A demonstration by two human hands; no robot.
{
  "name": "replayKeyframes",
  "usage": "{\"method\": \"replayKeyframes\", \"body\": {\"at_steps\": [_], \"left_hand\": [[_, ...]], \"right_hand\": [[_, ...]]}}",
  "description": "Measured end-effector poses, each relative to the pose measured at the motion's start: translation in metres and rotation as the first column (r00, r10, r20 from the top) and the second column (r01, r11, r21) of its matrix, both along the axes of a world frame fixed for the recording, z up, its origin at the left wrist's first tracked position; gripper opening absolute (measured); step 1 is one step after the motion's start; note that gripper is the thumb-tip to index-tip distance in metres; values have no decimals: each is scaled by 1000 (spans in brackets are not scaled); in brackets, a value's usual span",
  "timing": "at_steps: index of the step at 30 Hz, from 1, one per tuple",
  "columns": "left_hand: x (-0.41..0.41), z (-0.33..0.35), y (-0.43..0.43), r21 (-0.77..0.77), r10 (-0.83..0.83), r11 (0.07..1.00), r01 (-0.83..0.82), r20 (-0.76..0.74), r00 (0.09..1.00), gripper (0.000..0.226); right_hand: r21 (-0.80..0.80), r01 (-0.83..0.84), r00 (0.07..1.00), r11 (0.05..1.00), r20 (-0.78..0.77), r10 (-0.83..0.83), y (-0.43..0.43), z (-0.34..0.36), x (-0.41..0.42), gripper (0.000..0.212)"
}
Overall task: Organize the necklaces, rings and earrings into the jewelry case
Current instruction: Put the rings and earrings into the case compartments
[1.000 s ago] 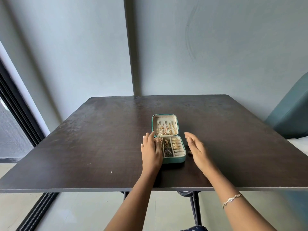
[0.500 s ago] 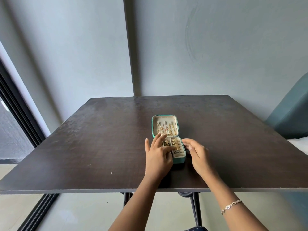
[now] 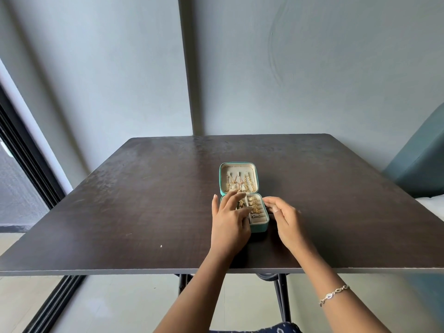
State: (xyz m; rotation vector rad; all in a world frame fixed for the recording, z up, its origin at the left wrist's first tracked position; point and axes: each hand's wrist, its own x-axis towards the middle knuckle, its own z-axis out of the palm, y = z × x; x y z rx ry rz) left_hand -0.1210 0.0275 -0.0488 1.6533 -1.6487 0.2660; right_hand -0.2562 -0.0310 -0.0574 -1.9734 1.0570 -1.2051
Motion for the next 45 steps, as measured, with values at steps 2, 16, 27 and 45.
{"method": "replayKeyframes", "body": {"at_steps": [2,16,27,45], "left_hand": [[0,1,1,-20,-11,1000,12,15,1000,42],[-1,0,-1,-8,-34,999,35,71,997,42],[-2,-2,-2,-94,30,995,-20,100,995,36],[20,7,-2,33,55,998,-51,-848,527,44]], "right_hand": [[-3,4,1000,1000,-1,-4,0,0,0,32],[-68,37,993,997,-108,-44,4,5,-3,31],[-83,37,993,996,-106,-46,6,6,-3,32],[416,-195,913,888,407,10,1,20,5,36]]}}
